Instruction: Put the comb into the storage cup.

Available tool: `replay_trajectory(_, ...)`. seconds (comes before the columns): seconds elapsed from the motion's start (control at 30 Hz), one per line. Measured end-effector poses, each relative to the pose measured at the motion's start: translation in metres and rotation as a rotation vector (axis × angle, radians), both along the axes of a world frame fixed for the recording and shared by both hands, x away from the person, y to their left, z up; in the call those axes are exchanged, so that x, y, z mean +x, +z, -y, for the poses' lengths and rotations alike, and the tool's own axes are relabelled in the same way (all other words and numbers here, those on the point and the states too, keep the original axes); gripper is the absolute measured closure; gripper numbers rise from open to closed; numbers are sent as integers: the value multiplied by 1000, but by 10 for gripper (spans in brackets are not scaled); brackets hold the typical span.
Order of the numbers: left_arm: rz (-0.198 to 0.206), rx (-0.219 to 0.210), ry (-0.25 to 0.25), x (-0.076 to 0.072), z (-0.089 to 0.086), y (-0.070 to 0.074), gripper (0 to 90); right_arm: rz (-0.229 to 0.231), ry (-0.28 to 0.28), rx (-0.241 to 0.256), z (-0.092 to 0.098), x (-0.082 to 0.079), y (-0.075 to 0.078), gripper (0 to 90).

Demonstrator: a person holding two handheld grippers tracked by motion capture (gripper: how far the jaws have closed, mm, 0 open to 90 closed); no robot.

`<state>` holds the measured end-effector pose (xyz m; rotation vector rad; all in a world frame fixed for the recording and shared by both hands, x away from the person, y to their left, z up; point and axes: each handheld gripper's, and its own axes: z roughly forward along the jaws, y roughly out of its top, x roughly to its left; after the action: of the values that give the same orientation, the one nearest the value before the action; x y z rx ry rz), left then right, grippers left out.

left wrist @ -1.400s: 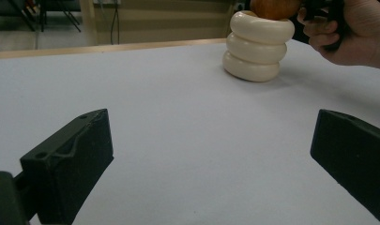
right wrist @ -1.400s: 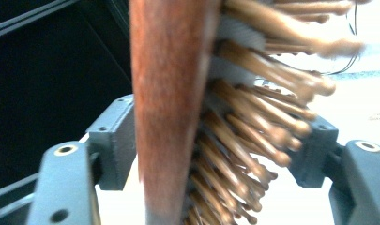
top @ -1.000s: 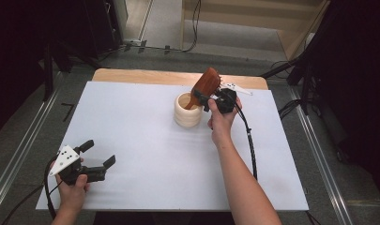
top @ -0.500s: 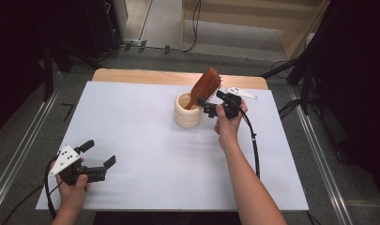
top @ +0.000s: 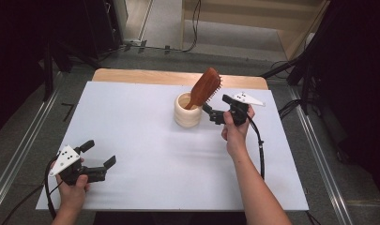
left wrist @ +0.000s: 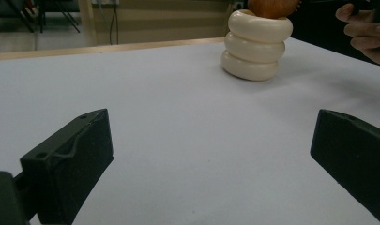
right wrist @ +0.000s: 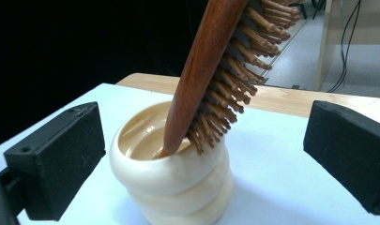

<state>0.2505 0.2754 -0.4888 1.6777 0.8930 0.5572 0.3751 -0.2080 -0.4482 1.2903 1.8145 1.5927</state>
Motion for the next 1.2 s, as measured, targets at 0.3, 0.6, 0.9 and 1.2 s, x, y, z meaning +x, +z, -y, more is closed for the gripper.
replay_trajectory(0.3,1,0,-1,0,0,0,0,22,1,-25,16,-20,1,0)
replay_trajectory(0.6,2,3,0,0,0,0,0,42,-12,-46,29,-44,-2,0)
replay_trajectory(0.9,3,4,0,-1,0,0,0,48,-14,-69,42,-64,-9,0)
replay_trajectory(1.2,6,-1,-6,-1,0,0,0,55,-23,-80,53,-80,-15,0)
